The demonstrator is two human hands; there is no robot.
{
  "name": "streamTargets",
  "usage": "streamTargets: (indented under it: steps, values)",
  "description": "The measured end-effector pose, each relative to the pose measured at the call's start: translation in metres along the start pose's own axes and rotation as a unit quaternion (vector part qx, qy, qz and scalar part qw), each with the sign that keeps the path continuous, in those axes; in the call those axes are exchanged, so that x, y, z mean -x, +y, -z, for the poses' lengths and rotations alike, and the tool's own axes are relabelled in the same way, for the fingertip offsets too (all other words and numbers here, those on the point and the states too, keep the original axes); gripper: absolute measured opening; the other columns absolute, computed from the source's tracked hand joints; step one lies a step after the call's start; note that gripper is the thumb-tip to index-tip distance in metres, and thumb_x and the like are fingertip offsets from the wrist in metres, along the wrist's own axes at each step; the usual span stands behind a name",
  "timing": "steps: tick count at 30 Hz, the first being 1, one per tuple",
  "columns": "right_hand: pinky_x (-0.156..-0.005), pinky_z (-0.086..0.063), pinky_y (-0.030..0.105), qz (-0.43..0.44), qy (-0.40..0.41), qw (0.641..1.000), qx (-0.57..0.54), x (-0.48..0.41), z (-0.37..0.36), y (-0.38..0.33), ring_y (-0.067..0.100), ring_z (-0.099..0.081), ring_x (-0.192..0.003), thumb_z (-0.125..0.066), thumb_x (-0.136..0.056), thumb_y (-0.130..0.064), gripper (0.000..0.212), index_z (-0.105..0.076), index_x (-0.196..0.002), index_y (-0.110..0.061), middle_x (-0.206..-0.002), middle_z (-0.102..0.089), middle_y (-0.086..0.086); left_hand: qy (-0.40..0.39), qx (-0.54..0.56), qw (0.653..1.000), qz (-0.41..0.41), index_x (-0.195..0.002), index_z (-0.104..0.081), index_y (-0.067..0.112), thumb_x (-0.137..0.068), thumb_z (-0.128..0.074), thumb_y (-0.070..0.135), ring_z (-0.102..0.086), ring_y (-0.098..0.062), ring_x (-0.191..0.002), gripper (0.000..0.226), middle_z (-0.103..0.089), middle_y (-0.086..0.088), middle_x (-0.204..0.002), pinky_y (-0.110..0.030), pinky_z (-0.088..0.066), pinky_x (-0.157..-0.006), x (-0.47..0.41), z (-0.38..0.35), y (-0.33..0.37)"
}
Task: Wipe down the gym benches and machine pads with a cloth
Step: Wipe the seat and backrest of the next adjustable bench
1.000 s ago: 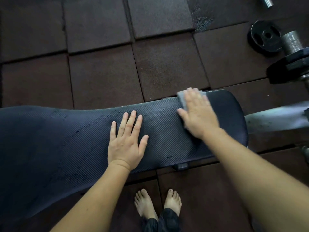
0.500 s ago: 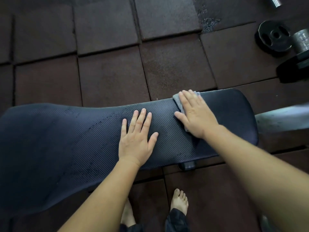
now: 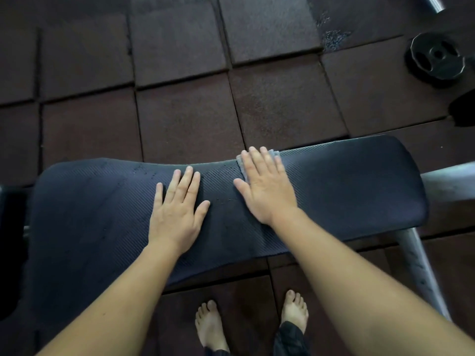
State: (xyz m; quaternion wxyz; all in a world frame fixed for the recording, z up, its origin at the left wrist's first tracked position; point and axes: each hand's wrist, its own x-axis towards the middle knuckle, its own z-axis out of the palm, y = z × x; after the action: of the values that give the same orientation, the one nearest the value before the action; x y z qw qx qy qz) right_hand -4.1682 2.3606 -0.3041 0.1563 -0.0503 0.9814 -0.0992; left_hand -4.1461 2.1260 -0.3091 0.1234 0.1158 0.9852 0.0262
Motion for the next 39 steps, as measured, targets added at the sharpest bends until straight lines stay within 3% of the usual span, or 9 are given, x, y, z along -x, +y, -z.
streamTargets:
  steps: [5, 8, 13, 16, 22, 26, 29, 34, 39]
  values:
    - [-0.128, 0.005, 0.042, -0.125, 0.037, 0.991, -0.012, 0.025, 0.007, 0.086, 0.019, 0.005, -0.159, -0.007, -0.097, -0.062, 0.080, -0.006, -0.165, -0.020, -0.173, -0.001, 0.002, 0.038, -0.006, 0.999, -0.005, -0.166, -0.016, 0.023, -0.105, -0.021, 0.056, -0.004, -0.018, -0.161, 0.070, -0.007, 0.006, -0.174, -0.053, -0.006, -0.129, 0.000, -0.009, -0.001]
    - [-0.128, 0.002, 0.049, -0.199, 0.053, 0.978, -0.024, 0.014, 0.003, 0.054, 0.024, 0.006, -0.159, -0.009, -0.100, -0.062, 0.079, -0.006, -0.164, -0.016, -0.173, 0.001, 0.006, 0.047, -0.010, 0.999, -0.008, -0.166, -0.018, 0.022, -0.105, -0.021, 0.056, -0.007, -0.019, -0.161, 0.070, -0.010, 0.004, -0.174, -0.054, -0.008, -0.129, 0.001, -0.010, -0.001]
    - [-0.128, 0.002, 0.051, -0.081, 0.034, 0.996, -0.023, -0.013, -0.009, -0.056, 0.026, 0.000, -0.159, -0.012, -0.101, -0.059, 0.076, -0.015, -0.164, -0.017, -0.172, -0.009, 0.006, 0.056, -0.004, 0.998, -0.013, -0.166, -0.019, 0.021, -0.105, -0.022, 0.055, -0.009, -0.019, -0.161, 0.069, -0.011, 0.004, -0.174, -0.054, -0.009, -0.129, 0.000, -0.012, -0.003]
    - [-0.128, 0.005, 0.044, -0.028, 0.014, 0.999, -0.013, -0.005, -0.007, -0.033, 0.020, 0.004, -0.159, -0.013, -0.103, -0.058, 0.072, -0.008, -0.165, -0.022, -0.173, -0.004, 0.000, 0.053, 0.005, 0.998, -0.013, -0.166, -0.018, 0.022, -0.105, -0.021, 0.054, -0.007, -0.018, -0.161, 0.069, -0.010, 0.005, -0.174, -0.052, -0.007, -0.129, 0.001, -0.011, -0.004]
    - [-0.128, 0.002, 0.048, -0.170, 0.050, 0.984, -0.009, 0.000, -0.005, -0.001, 0.023, 0.003, -0.159, -0.012, -0.100, -0.065, 0.081, -0.011, -0.165, -0.017, -0.173, -0.004, 0.004, 0.062, 0.012, 0.998, -0.016, -0.166, -0.019, 0.022, -0.106, -0.021, 0.054, -0.006, -0.018, -0.161, 0.068, -0.011, 0.004, -0.174, -0.053, -0.007, -0.129, 0.001, -0.012, -0.004]
    - [-0.128, 0.002, 0.051, -0.079, 0.035, 0.996, -0.018, -0.009, -0.016, -0.069, 0.025, 0.002, -0.159, -0.010, -0.098, -0.066, 0.082, -0.013, -0.165, -0.018, -0.173, -0.006, 0.005, 0.071, 0.012, 0.997, -0.015, -0.165, -0.023, 0.021, -0.105, -0.023, 0.053, -0.010, -0.018, -0.160, 0.068, -0.015, 0.003, -0.173, -0.054, -0.010, -0.129, 0.001, -0.014, -0.005]
    - [-0.128, 0.004, 0.045, -0.020, 0.010, 1.000, -0.007, -0.006, -0.008, -0.048, 0.019, 0.005, -0.159, -0.005, -0.097, -0.066, 0.082, -0.009, -0.165, -0.021, -0.173, -0.003, 0.000, 0.068, 0.014, 0.997, -0.017, -0.165, -0.022, 0.022, -0.105, -0.023, 0.054, -0.008, -0.018, -0.160, 0.068, -0.014, 0.004, -0.174, -0.053, -0.009, -0.129, 0.001, -0.013, -0.005]
    - [-0.129, 0.002, 0.044, -0.113, 0.041, 0.993, -0.003, 0.007, -0.002, 0.021, 0.018, 0.006, -0.159, -0.006, -0.098, -0.067, 0.082, -0.007, -0.165, -0.020, -0.173, -0.001, 0.001, 0.066, 0.020, 0.998, -0.010, -0.166, -0.018, 0.024, -0.105, -0.022, 0.054, -0.005, -0.017, -0.161, 0.068, -0.011, 0.006, -0.174, -0.051, -0.004, -0.130, 0.001, -0.011, -0.003]
    - [-0.128, -0.001, 0.052, -0.112, 0.066, 0.991, -0.014, 0.027, -0.025, -0.050, 0.027, 0.004, -0.159, -0.009, -0.102, -0.062, 0.080, -0.007, -0.165, -0.012, -0.173, 0.000, 0.010, 0.065, 0.013, 0.998, -0.007, -0.166, -0.017, 0.024, -0.105, -0.019, 0.055, -0.005, -0.017, -0.161, 0.069, -0.010, 0.006, -0.174, -0.052, -0.005, -0.129, 0.000, -0.012, -0.002]
